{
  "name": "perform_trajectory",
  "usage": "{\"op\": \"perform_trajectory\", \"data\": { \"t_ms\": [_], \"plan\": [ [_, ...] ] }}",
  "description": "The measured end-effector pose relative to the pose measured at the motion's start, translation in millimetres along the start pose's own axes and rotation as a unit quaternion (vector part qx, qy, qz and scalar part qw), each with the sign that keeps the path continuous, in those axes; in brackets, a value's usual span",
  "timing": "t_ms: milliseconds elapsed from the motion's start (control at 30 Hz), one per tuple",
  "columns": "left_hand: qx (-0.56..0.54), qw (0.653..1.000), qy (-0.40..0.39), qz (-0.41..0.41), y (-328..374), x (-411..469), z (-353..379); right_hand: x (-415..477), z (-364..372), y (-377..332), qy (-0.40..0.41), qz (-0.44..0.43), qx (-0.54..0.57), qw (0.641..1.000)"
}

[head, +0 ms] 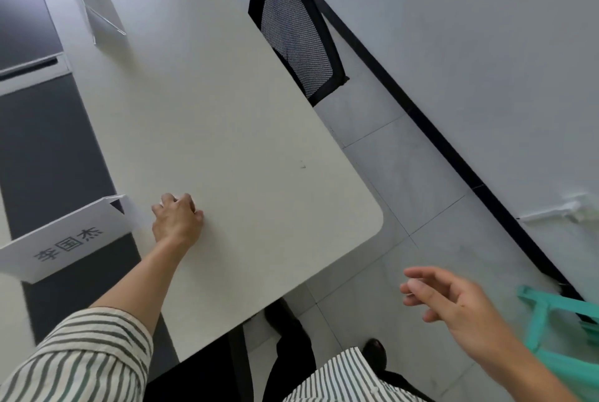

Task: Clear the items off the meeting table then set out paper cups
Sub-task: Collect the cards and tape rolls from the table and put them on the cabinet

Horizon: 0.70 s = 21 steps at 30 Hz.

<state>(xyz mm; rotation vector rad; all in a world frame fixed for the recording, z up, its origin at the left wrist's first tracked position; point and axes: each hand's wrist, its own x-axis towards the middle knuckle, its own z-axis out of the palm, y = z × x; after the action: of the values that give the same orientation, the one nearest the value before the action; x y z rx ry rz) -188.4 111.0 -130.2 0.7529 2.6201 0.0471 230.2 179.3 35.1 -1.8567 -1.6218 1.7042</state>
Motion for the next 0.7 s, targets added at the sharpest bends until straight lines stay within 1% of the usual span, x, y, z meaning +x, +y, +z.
{"op": "perform_trajectory", "data": {
  "t_ms": [133,200,333,467,700],
  "plan": [
    [-0.099,0.995,-0.002,0.016,33.5,-32.0,-8.7,-4.9,-28.6,9.9,0.010,-0.018,0.026,0.999],
    [-0.133,0.990,-0.010,0.044,55.4,-52.8,-10.4,-8.0,-47.8,19.1,0.015,-0.029,0.043,0.999],
    [-0.178,0.978,-0.023,0.106,109.4,-111.5,-10.9,-15.3,-93.9,45.6,0.017,-0.045,0.069,0.996],
    [-0.226,0.965,-0.031,0.130,169.8,-185.3,-1.0,-17.2,-154.9,80.4,0.018,-0.053,0.085,0.995],
    [-0.254,0.946,-0.094,0.177,266.1,-298.7,43.2,-6.6,-260.7,133.4,0.044,-0.058,0.095,0.993]
  ]
}}
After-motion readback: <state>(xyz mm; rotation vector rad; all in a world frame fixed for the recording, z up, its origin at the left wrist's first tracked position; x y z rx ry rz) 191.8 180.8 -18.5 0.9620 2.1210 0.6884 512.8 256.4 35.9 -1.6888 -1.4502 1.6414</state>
